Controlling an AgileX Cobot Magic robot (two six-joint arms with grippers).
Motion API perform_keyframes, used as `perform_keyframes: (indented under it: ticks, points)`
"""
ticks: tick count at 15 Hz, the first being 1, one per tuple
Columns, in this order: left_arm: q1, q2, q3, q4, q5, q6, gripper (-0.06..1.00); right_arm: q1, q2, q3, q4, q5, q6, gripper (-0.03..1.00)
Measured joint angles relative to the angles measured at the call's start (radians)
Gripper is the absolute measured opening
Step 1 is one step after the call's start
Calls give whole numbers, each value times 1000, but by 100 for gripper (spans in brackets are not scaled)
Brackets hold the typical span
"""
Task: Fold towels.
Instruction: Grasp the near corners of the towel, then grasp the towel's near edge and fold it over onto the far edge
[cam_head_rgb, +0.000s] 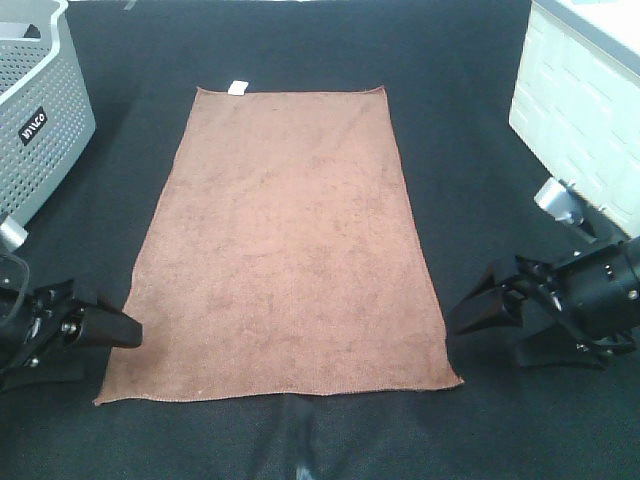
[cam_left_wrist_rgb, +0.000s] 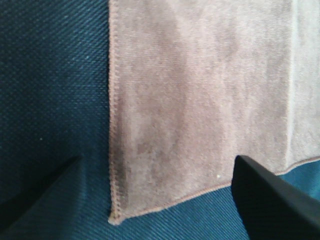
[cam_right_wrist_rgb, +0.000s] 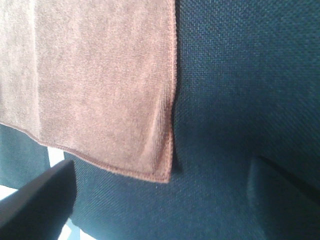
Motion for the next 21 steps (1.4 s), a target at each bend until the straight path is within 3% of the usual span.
perform_keyframes:
  ticks: [3,7,9,12,15,16,21]
  points:
    - [0,33,-1,-30,8,30,76,0,42,-5,46,1,-52,86]
    - [0,118,-52,-58,108,53,74,128,134,-72,88,-3,-80,80]
    - [0,143,-67,-59,127,58,67,153,172,-110,124,13,-78,75]
    - [-55,166,-79,-61,98,66,40,154,217,-149,138,25,-78,49]
    - [-100,179,-88,-62,48,68,4,154,217,-149,138,25,-73,13]
    - [-100,179,-88,-62,47,67,0,154,217,-149,137,25,-63,0]
    - [-100,176,-88,-59,52,61,0,154,205,-149,114,29,0,0]
